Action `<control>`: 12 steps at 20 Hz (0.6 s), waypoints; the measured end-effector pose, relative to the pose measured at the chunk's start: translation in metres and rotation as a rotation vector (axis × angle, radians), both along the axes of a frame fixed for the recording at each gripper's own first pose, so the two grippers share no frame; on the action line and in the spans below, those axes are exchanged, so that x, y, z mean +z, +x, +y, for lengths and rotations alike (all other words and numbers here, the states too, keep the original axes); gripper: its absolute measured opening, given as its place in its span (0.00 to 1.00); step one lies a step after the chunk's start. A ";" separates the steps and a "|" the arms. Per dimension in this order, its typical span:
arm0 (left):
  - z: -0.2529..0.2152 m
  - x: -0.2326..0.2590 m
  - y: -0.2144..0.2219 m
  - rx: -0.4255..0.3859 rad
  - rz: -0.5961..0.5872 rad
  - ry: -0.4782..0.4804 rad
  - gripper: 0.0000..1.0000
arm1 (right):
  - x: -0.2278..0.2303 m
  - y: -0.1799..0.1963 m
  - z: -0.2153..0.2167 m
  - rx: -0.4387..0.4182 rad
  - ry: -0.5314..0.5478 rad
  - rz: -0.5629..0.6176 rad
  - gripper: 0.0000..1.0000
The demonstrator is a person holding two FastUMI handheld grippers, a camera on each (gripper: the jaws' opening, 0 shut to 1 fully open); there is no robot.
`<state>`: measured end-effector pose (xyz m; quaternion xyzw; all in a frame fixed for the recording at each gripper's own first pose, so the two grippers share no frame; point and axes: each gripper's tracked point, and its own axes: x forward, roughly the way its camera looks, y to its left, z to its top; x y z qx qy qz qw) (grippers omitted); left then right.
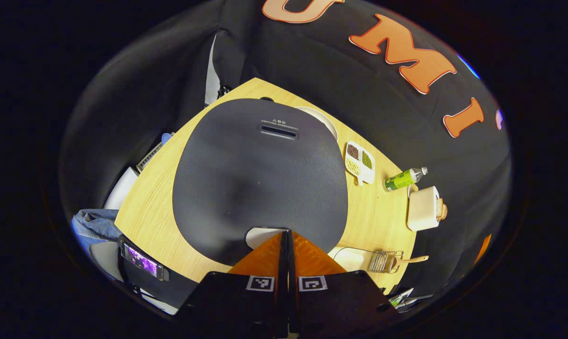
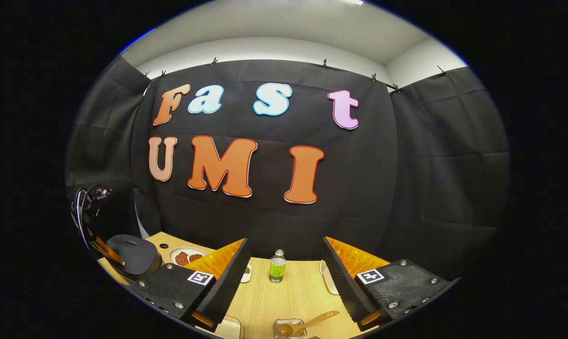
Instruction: Close the left gripper, press the button to open the rice cooker; take a wooden spoon from the chopstick holder with the right hand, scoop a spoonful of rice and pour it into the rice cooker, then put the wooden spoon back into the chopstick holder.
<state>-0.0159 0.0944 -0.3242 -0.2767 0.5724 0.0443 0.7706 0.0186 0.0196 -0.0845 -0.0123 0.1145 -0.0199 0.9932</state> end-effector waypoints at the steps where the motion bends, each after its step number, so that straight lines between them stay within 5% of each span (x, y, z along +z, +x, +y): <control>1: 0.000 -0.001 0.001 0.004 0.005 -0.017 0.02 | -0.002 0.000 0.002 0.006 -0.004 0.009 0.97; 7: 0.006 -0.004 0.004 0.090 0.001 -0.033 0.01 | -0.012 0.003 0.012 0.023 -0.002 0.034 0.95; 12: 0.003 -0.004 -0.002 0.056 -0.132 0.063 0.06 | -0.021 0.006 0.021 0.030 0.041 0.064 0.95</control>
